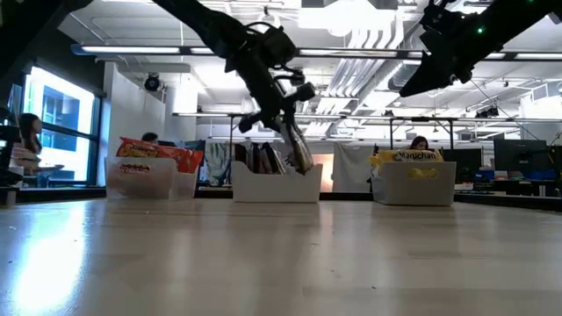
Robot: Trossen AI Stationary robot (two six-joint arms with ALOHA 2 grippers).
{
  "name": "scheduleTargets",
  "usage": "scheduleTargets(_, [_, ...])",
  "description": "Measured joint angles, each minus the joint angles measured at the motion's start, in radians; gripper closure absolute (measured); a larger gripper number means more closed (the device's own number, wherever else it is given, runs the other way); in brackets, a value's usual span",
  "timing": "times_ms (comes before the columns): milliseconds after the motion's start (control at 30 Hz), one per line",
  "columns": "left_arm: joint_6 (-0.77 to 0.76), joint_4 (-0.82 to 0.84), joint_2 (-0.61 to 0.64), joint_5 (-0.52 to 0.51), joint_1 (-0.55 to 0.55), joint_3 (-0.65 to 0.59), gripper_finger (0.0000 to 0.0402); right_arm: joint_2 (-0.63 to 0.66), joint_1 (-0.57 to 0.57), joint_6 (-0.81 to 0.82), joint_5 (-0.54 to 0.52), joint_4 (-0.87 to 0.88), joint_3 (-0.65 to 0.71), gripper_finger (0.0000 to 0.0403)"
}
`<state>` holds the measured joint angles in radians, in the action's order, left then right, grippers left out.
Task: Sort Maruchan noodles
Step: Put the black noodle pack into the white bin
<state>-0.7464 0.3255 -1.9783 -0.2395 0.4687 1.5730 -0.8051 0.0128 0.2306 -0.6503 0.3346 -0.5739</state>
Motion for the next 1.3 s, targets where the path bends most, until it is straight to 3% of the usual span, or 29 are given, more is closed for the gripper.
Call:
scheduleTargets(267, [-0.002, -0.008, 0.031, -0.015, -0.004, 0.000, 0.0368, 0.000, 0.000, -0.003, 0.000, 0.005, 0.000, 0.0402])
scheduleTargets(433, [-0.012, 0.000, 0.045, -0.075, 0.013, 0.000, 0.0368, 0.000, 0.000, -0.003, 0.001, 0.005, 0.000, 0.0403])
scheduleTargets(800, [-0.038, 0.016, -0.015, -0.054, 0.000, 0.000, 0.0367, -0.001, 0.000, 0.000, 0.005, 0.005, 0.000, 0.0403])
scheduleTargets(1300, [-0.035, 0.024, -0.002, -0.142, 0.002, 0.000, 0.0367, -0.001, 0.000, -0.003, 0.012, 0.005, 0.000, 0.0403])
